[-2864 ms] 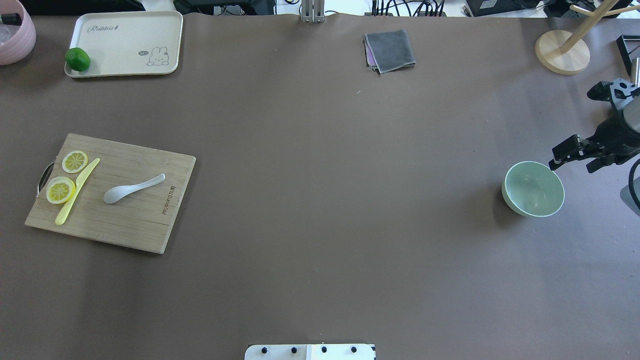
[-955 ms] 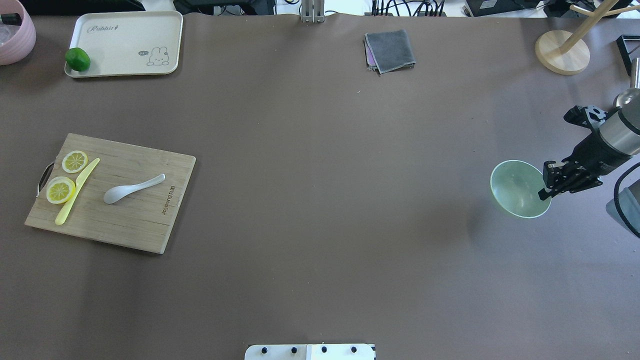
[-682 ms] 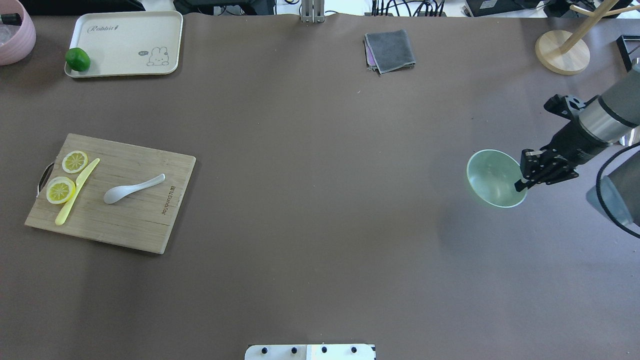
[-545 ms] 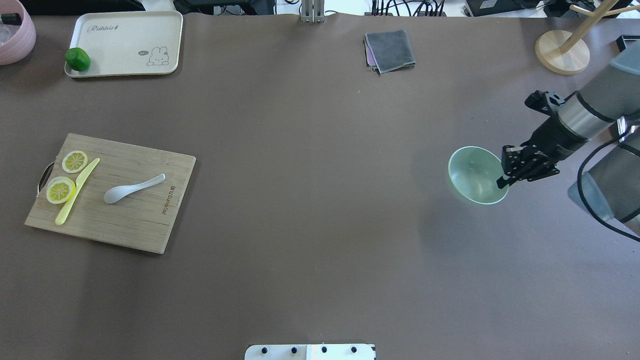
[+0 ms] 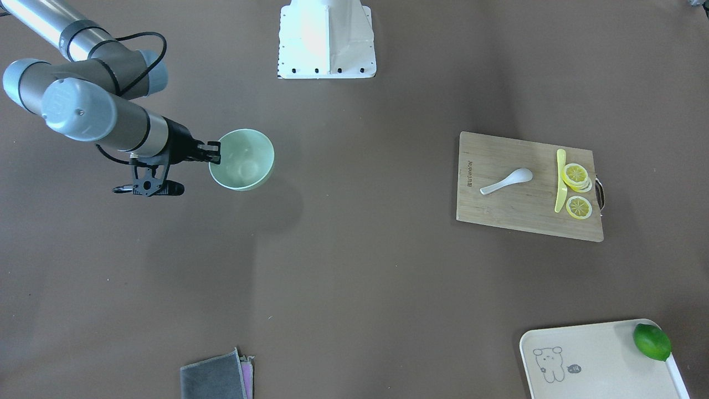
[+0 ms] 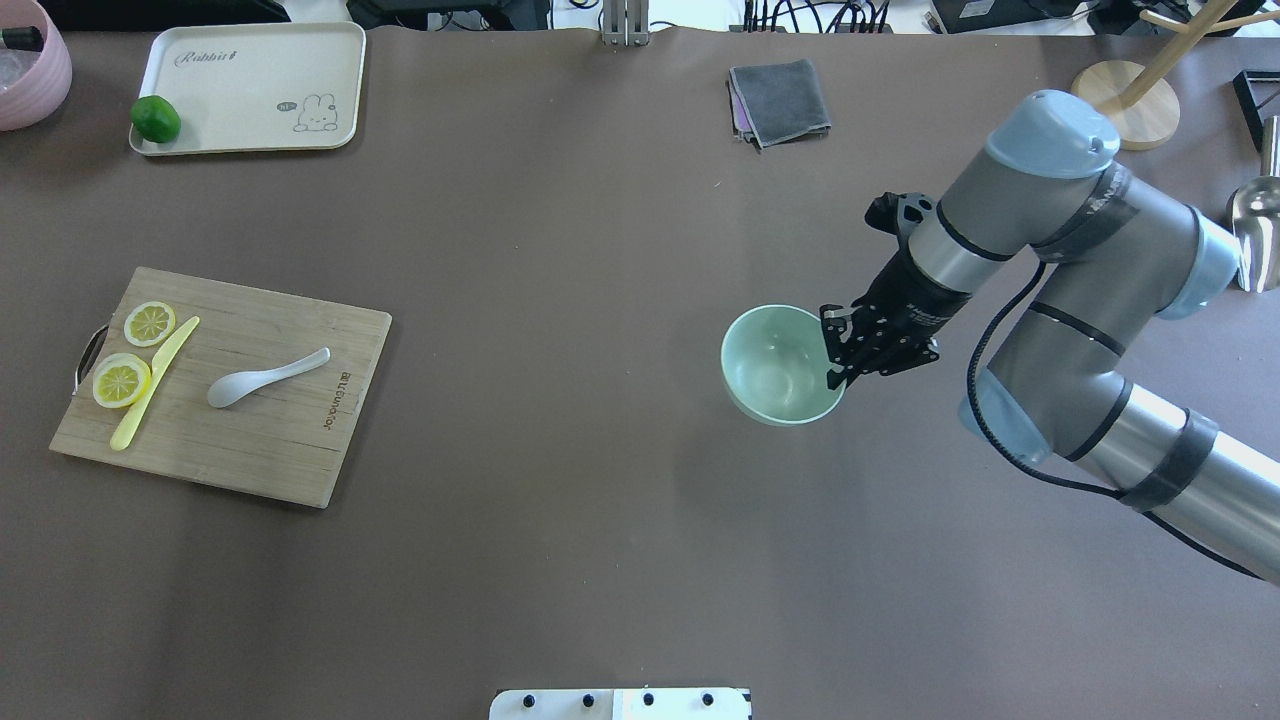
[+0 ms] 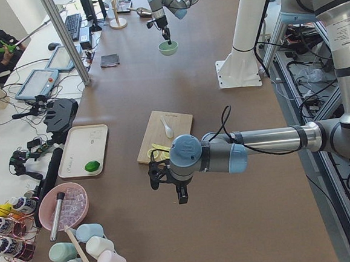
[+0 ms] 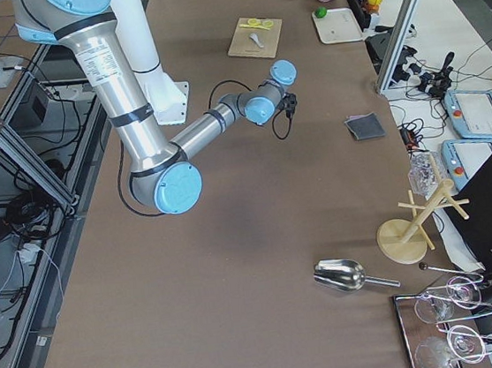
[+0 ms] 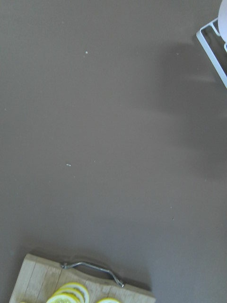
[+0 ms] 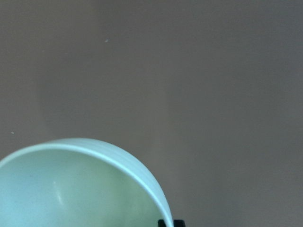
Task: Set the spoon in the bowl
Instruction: 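Grip the bowl rim with the right gripper and slide it toward the table center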
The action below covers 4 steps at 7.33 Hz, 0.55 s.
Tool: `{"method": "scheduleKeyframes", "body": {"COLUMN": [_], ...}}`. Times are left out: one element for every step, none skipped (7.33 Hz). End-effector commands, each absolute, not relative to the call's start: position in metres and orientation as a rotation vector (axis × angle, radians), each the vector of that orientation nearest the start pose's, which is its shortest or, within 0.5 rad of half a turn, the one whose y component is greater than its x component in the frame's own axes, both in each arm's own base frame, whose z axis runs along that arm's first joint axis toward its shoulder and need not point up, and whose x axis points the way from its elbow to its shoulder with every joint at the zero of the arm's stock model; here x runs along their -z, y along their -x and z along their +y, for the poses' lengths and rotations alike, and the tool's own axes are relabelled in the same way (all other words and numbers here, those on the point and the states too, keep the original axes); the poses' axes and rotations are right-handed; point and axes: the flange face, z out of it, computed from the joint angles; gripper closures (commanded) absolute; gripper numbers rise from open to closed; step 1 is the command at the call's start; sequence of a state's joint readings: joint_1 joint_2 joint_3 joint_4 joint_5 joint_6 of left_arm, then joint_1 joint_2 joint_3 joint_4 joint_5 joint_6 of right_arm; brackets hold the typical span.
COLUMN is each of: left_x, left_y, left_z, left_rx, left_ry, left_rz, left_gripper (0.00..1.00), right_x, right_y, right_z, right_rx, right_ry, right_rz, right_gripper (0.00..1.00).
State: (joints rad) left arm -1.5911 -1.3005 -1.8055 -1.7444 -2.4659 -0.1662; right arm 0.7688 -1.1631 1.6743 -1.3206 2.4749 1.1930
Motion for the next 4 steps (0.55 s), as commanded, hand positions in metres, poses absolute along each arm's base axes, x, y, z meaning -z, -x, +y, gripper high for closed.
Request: {"method": "scheduleKeyframes", "body": {"left_x": [-0.616, -0.597, -0.581, -0.567], "left_y": [0.008, -0.027, -0.061, -0.091], "left_z": [-0.399, -0.413, -0.424, -0.431], "left_rx": [-0.013, -0.014, -0.025, -0.025], "left_ry": [-0.077, -0.07, -0.05, -0.02], "left_rz": [0.926, 0.947, 0.961, 0.974], "left_gripper": [0.02, 0.02, 0.02, 0.02], "right_x": [-0.304, -0.301, -0.298, -0.284], "right_y": [0.456, 0.465, 0.471, 0.483], "right_z": [-0.451, -0.442, -0.436, -0.429], "right_rx": [-0.031, -0.049, -0.05, -0.07], "right_ry": [0.291, 0.286, 0.288, 0.288], "right_rz": [-1.055, -1.065, -1.072, -1.076], "right_gripper": [1.0, 1.0, 1.0, 1.0]}}
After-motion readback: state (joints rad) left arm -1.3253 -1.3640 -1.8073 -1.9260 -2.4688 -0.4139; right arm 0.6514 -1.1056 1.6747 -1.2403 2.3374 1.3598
